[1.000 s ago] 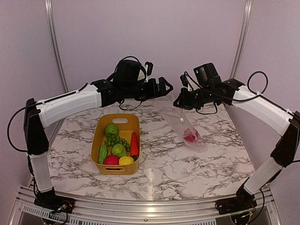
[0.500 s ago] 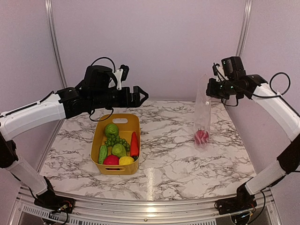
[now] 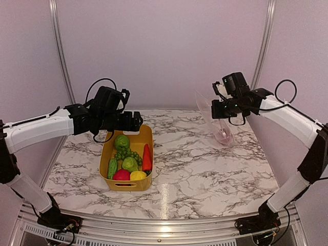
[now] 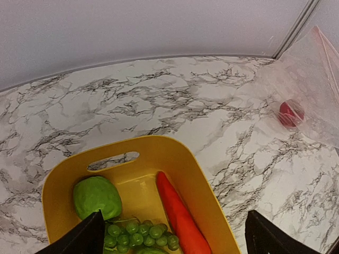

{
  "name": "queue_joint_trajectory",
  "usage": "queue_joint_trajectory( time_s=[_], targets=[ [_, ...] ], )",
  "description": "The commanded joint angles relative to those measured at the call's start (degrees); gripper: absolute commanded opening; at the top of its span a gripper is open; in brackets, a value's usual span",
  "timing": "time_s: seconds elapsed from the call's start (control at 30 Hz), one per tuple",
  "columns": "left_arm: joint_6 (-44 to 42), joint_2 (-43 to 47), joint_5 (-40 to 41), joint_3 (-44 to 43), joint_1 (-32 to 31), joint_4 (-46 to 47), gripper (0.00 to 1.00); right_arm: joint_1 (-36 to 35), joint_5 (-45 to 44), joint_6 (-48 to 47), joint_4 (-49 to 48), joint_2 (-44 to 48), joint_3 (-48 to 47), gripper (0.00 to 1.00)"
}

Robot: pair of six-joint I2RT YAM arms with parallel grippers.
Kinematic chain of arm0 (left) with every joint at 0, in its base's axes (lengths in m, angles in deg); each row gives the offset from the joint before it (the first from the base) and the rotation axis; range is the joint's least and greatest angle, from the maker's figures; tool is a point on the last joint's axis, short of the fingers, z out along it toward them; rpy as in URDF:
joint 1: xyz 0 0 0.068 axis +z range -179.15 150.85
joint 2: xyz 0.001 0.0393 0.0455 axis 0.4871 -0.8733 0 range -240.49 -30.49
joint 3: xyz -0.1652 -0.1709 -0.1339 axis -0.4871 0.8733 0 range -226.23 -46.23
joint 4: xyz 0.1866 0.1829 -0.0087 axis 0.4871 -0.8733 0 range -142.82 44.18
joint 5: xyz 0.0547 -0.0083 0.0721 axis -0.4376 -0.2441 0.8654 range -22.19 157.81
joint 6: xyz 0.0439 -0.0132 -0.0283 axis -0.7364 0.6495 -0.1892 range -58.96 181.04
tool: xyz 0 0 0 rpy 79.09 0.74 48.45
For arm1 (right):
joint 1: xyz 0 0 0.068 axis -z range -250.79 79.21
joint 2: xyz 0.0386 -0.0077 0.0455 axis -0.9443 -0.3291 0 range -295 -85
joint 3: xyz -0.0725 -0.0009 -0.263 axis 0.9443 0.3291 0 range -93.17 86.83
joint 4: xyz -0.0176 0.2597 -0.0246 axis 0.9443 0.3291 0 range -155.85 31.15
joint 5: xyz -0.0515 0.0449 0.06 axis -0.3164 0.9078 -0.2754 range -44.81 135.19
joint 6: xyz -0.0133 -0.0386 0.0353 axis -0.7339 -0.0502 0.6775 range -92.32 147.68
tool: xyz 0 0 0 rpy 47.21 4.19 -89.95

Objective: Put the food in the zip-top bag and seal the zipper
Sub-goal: Pick up the fake fruit from the bin.

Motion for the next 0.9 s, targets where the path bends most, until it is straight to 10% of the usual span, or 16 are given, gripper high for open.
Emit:
queue_joint_trajectory(
  time_s=[0.0, 0.27, 0.87],
  targets=[
    [-1.8, -0.5, 1.2, 0.0, 1.8, -5.1, 0.88, -6.0, 7.0, 1.5, -4.1, -4.2, 1.2, 0.00],
    [-3.4, -5.7, 9.8, -6.2, 1.7, -21.1, 0.78, -9.0, 14.9, 2.7, -5.3, -7.1, 0.3, 0.00],
    [11.4, -11.6, -10.5, -2.3, 2.6, -25.6, 0.73, -9.2, 19.3, 4.0, -6.2, -5.3, 4.5, 0.00]
  ],
)
